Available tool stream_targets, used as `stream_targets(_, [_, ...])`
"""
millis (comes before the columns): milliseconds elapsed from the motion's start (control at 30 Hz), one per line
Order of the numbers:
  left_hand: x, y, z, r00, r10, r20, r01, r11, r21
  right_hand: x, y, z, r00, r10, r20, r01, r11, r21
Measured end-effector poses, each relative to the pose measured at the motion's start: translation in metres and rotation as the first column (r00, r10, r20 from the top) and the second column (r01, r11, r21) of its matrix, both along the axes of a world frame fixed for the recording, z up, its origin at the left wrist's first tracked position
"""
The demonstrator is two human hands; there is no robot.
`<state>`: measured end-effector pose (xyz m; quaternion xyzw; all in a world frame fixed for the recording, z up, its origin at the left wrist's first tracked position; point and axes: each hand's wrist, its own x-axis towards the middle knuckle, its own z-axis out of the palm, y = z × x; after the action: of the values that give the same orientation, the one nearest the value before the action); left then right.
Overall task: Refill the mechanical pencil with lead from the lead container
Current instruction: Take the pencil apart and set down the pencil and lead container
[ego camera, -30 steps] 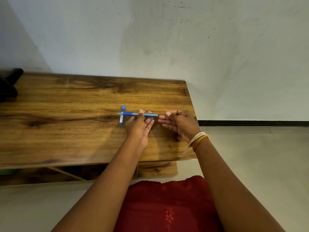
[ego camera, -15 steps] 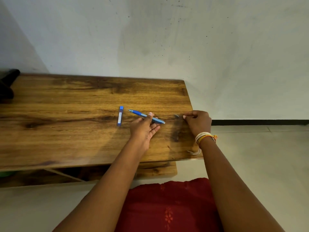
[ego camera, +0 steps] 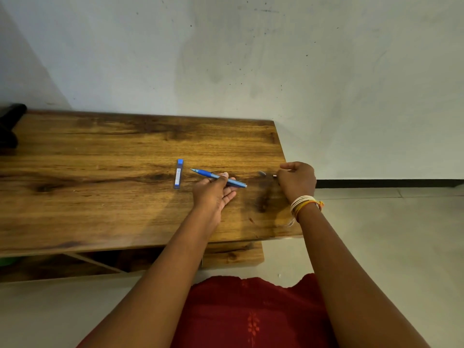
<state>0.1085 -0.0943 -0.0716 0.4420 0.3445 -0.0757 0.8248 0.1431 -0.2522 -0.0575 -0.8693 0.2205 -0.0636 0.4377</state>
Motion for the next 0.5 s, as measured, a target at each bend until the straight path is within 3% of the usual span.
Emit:
stream_targets(100, [0.002,-0.004,0.000,1.000,0.001,0.006,-0.001,1.000,-0.008,-0.004,0.017,0.006,0.975,0.222,-0.028,-0.222,0.975,0.005])
stream_targets(167, [0.003,-0.006,-0.001,1.000,0.004,0.007,-0.004,1.000,0.001,-0.011,0.028,0.005,0.903,0.417,-0.103,-0.423,0.905,-0.044])
stream_targets(233, [0.003,-0.006,-0.001,1.000,0.004,0.007,-0.004,1.000,0.012,-0.014,0.034,0.000,0.858,0.499,-0.123,-0.512,0.852,-0.109])
stream_targets(367, [0.005,-0.009,-0.001,1.000,-0.002,0.019,0.001,0.999,0.051,-0.012,0.034,-0.005,0.880,0.468,-0.077,-0.474,0.868,-0.146])
stream_targets(500, [0.006,-0.007,0.001,0.999,-0.009,0.040,0.005,0.994,0.112,-0.010,0.032,-0.006,0.953,0.298,-0.053,-0.302,0.929,-0.212])
